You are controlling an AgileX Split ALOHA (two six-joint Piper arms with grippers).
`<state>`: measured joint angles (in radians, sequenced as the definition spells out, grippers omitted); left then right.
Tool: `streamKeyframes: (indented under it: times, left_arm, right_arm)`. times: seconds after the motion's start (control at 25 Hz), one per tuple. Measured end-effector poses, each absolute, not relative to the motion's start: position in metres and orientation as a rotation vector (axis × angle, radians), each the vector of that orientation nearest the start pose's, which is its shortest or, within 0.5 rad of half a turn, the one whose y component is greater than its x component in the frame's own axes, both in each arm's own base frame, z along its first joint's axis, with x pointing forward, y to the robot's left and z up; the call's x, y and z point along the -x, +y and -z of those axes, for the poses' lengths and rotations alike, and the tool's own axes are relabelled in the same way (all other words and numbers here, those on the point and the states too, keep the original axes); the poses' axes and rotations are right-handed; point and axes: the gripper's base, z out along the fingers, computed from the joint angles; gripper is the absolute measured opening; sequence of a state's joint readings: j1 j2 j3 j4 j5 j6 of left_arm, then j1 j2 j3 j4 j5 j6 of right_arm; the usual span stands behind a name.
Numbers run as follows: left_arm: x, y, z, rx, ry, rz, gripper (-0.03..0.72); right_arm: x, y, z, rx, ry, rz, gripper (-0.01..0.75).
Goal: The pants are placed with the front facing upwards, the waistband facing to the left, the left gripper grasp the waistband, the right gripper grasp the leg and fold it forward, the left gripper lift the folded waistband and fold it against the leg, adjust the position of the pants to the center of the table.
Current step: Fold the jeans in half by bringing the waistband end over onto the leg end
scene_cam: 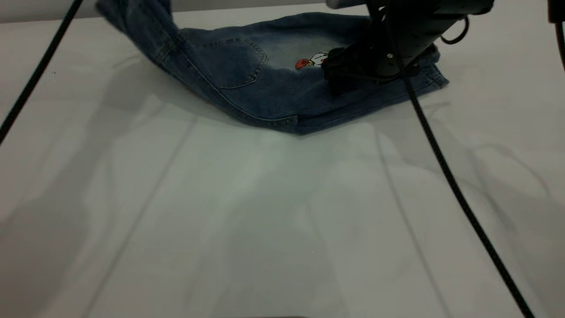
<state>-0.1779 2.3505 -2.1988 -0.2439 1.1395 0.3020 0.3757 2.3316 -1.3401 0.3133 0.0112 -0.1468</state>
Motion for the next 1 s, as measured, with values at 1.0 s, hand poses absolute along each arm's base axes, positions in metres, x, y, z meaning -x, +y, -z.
streamKeyframes:
  times: [1.0]
  left_arm:
    - [-0.498,-0.152,-0.266,-0.636,2.478,0.387,0.041]
  right_arm:
    - [-0.396,0.179,-0.137,0.634,2.492,-0.214,0.558]
